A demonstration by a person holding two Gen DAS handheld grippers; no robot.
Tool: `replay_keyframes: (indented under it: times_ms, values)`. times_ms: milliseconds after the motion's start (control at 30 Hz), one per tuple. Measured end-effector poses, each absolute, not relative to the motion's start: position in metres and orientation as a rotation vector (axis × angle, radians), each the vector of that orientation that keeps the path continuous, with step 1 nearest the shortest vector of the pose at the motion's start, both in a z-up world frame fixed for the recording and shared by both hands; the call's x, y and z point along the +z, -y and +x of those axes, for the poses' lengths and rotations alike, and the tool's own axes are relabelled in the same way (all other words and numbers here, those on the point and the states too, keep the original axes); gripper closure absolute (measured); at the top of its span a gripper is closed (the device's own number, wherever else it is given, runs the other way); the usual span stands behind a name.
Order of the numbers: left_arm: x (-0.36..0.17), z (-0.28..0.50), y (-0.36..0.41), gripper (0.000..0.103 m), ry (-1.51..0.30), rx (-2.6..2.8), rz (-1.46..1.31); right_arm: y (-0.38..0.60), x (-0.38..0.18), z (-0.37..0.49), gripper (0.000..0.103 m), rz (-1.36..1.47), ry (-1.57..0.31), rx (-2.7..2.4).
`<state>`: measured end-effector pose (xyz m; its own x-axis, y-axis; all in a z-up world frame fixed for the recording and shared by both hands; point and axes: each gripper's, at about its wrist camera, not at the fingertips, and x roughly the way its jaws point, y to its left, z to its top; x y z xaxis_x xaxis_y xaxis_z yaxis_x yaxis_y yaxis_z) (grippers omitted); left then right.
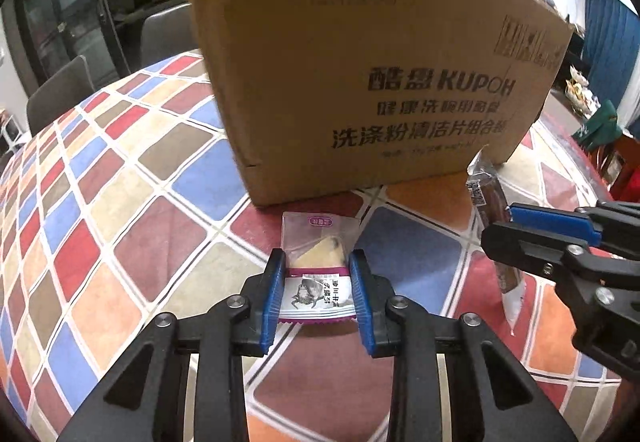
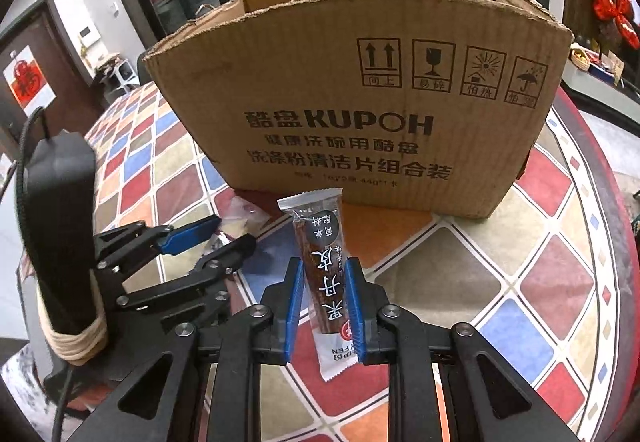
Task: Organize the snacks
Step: 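Carry both snacks over the box and open both tools to drop them in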
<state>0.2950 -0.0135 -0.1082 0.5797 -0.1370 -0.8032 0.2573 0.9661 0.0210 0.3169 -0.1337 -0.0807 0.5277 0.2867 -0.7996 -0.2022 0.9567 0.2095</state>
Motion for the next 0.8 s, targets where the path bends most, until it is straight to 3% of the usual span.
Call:
replay_keyframes:
  times_ms: [500, 800]
  values:
    - [-0.048, 0.233, 0.008, 0.071, -0.793, -0.223, 0.070, 0.160, -0.045, 0.282, 0.081, 0.142, -0.865, 0.307]
    - [-0.002, 0.234, 0.007, 0.071, -0.678, -0.233, 0.071, 0.172, -0.006, 0.266, 0.081, 0.150, -0.759, 0.297]
